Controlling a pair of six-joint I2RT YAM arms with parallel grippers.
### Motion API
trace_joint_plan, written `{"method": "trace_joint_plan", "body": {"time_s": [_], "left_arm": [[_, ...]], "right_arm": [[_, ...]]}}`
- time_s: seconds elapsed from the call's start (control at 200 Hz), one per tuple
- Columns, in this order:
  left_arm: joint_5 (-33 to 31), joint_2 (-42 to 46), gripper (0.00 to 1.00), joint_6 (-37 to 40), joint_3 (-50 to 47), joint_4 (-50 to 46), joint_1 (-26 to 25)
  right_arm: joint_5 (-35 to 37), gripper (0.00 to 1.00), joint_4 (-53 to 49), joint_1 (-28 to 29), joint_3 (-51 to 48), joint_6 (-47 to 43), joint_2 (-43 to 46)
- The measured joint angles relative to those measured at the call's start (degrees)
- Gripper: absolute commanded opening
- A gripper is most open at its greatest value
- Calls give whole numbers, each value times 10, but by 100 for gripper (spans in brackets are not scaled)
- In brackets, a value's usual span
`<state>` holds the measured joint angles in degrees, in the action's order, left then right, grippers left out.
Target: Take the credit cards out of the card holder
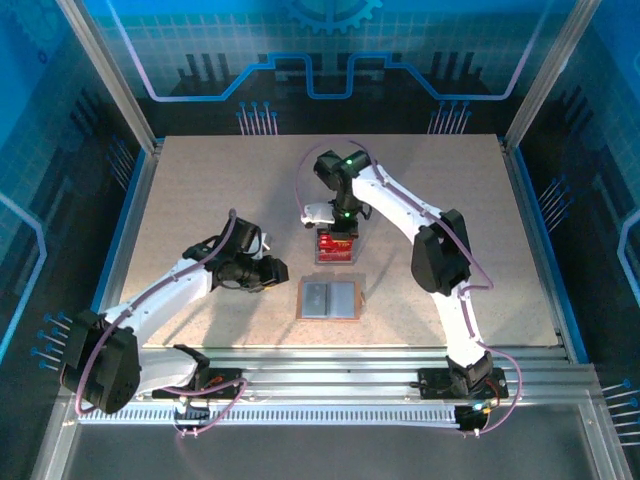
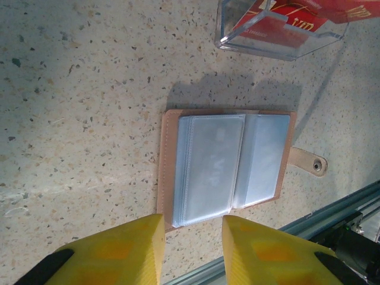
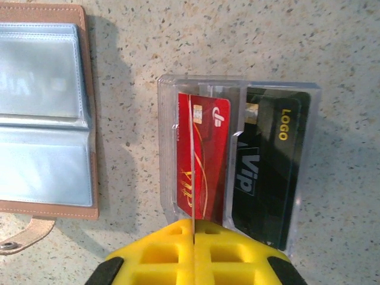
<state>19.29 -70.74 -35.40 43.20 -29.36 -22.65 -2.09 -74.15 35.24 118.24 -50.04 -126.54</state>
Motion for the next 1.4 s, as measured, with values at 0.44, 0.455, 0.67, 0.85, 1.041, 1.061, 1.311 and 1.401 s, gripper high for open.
{"method": "trace_joint_plan", "body": {"time_s": [0.44, 0.455, 0.67, 0.85, 1.041, 1.061, 1.311, 1.401], "left_arm": [[0, 16, 32, 0, 0, -4, 3], [0, 16, 32, 0, 0, -4, 3], [0, 20, 32, 0, -3, -4, 4], [0, 24, 32, 0, -7, -4, 4], [0, 26, 32, 0, -10, -4, 4], [0, 26, 32, 0, -10, -4, 4], [0, 26, 32, 0, -10, -4, 4], [0, 26, 32, 0, -12, -4, 5]], "right_arm": [[0, 2, -15, 3, 8, 0, -23], [0, 2, -15, 3, 8, 0, -24], [0, 5, -15, 5, 14, 0, -34], [0, 4, -15, 5, 15, 0, -34], [-3, 5, -15, 5, 19, 1, -37], [-3, 5, -15, 5, 21, 1, -38], [-5, 9, -15, 5, 22, 3, -47], [-4, 18, -15, 5, 23, 5, -47]]}}
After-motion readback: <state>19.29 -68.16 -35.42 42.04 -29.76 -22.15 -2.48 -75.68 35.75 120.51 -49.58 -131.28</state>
